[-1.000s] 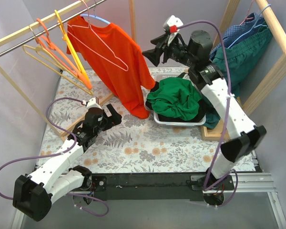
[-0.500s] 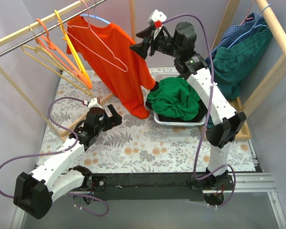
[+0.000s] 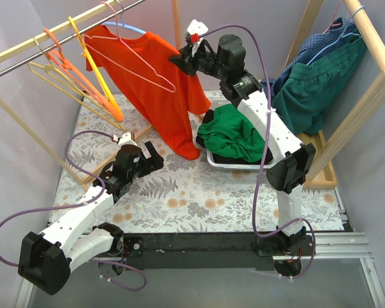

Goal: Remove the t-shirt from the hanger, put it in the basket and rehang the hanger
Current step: Pick up the hanger from the clothesline, then remove the T-shirt from the hanger.

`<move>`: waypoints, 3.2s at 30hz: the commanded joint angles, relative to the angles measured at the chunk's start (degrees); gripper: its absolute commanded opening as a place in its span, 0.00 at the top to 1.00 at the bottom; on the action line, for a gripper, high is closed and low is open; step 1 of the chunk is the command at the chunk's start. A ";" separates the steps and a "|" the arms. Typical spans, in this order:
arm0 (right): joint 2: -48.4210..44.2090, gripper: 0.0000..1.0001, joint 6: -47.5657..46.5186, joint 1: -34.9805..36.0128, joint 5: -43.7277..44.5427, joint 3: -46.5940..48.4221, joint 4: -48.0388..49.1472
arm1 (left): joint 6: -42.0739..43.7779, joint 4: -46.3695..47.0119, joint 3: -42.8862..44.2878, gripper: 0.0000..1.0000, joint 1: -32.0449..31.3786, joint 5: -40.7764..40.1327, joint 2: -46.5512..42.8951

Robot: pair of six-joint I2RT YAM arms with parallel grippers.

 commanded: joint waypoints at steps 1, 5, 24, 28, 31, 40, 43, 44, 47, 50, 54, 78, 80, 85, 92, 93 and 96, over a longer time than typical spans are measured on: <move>-3.83 0.99 -3.10 3.57 5.53 -3.63 7.21 | 0.90 -1.20 1.10 0.02 0.29 -1.24 -1.56; -4.97 0.99 -3.54 4.46 9.40 -3.90 8.97 | 0.81 -1.55 0.93 0.02 0.29 -1.24 -2.27; -13.93 0.99 -1.78 5.51 24.97 -9.87 22.51 | 0.19 -3.31 0.66 0.02 0.29 -0.71 -5.52; -20.34 0.99 -2.14 5.51 25.32 -21.02 27.14 | 0.37 -3.49 0.66 0.02 0.29 -0.62 -5.78; -25.35 0.99 -2.49 5.60 25.58 -27.97 28.75 | 0.63 -3.58 0.92 0.02 0.29 -0.53 -5.70; -38.88 0.99 -0.66 5.60 27.69 -46.73 26.81 | 1.51 -4.98 1.02 0.02 0.29 0.43 -8.32; -47.41 0.99 3.12 5.69 29.00 -56.68 24.98 | 2.74 -5.33 0.66 0.02 0.29 2.89 -10.00; -51.08 0.99 4.01 5.69 29.79 -58.64 23.84 | 3.18 -5.51 0.84 0.02 0.29 4.72 -10.96; -56.80 0.99 6.90 5.78 29.36 -65.58 18.40 | 6.16 -5.60 0.84 0.02 0.20 11.21 -13.33; -60.07 0.99 9.01 5.78 27.88 -69.28 12.33 | 9.24 -4.55 0.75 0.02 0.20 15.10 -15.44; -63.59 0.99 10.96 5.69 23.39 -74.90 7.05 | 11.61 -2.62 1.01 0.02 0.11 17.91 -19.57; -78.72 0.99 11.57 5.78 -0.08 -86.52 -6.14 | 26.10 3.73 10.85 0.03 -0.42 30.74 -12.73; -78.36 0.99 11.75 5.78 -1.13 -86.87 -5.27 | 29.45 0.84 12.87 0.04 -0.42 32.50 -12.47; -76.17 0.99 12.45 5.78 -5.52 -86.26 -2.72 | 33.24 -3.40 13.93 0.04 -0.42 40.57 -10.54; -74.50 0.99 13.77 5.86 -10.19 -85.64 0.53 | 33.68 -1.39 12.09 0.04 -0.50 43.07 -10.70; -74.41 0.99 13.95 5.78 -10.62 -85.82 1.23 | 33.16 -0.86 12.00 0.05 -0.50 42.54 -10.62; -74.50 0.99 14.21 5.78 -11.33 -86.34 1.59 | 32.10 0.64 11.83 0.09 -0.50 40.96 -10.44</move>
